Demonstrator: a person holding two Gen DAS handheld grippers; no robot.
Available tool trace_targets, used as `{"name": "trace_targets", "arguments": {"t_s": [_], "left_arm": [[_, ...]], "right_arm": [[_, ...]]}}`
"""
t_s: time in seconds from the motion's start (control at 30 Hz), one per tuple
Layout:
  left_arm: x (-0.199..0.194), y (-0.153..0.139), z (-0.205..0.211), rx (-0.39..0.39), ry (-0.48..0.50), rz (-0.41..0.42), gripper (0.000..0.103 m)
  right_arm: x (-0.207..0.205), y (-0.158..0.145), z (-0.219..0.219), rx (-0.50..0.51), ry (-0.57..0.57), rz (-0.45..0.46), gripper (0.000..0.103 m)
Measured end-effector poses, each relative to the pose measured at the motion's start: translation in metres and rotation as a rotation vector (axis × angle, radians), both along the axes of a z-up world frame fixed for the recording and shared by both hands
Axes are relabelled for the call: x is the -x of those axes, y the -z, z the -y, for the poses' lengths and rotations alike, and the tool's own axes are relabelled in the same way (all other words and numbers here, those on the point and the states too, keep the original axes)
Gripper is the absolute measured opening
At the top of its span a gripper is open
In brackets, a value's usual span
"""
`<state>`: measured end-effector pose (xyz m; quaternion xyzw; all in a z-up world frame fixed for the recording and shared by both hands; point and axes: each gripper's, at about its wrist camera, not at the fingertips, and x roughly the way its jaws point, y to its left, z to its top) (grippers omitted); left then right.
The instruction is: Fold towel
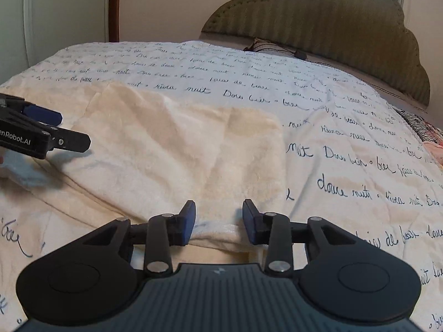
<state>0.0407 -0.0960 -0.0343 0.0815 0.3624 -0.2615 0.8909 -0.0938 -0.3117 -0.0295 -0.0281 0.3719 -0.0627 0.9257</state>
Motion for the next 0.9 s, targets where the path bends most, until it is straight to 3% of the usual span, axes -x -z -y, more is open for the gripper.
{"name": "trace_targets", "arguments": {"t_s": [0.13, 0.33, 0.6, 0.67, 0.77, 0.83, 0.87, 0.9], "left_arm": [[0.006, 0.000, -0.009, 0.040, -0.006, -0.009, 0.090], [0.002, -0.005, -0.020, 0.045, -0.064, 0.011, 0.091], [0.006, 0.003, 0.001, 0.033, -0.034, 0.013, 0.092], [0.010, 0.006, 0.006, 0.017, -0.028, 0.031, 0.096], [0.013, 0.010, 0.009, -0.001, -0.016, 0.051, 0.098], [0.015, 0.012, 0.009, -0.010, -0.008, 0.062, 0.098], [0.015, 0.013, 0.009, -0.010, -0.006, 0.064, 0.098], [0.015, 0.013, 0.008, -0.008, -0.004, 0.064, 0.098]], "right_arm": [[0.007, -0.009, 0.001, -0.025, 0.063, 0.049, 0.036], [0.035, -0.031, 0.009, 0.217, 0.253, 0.148, 0.037], [0.054, -0.012, -0.014, 0.269, 0.029, 0.060, 0.039], [0.047, -0.001, -0.021, 0.304, 0.024, 0.031, 0.039], [0.037, 0.007, -0.023, 0.322, 0.062, 0.059, 0.039], [0.031, 0.011, -0.018, 0.363, 0.180, 0.072, 0.052], [0.032, 0.013, -0.010, 0.354, 0.242, 0.076, 0.077], [0.035, 0.014, 0.001, 0.306, 0.297, 0.084, 0.092]]}}
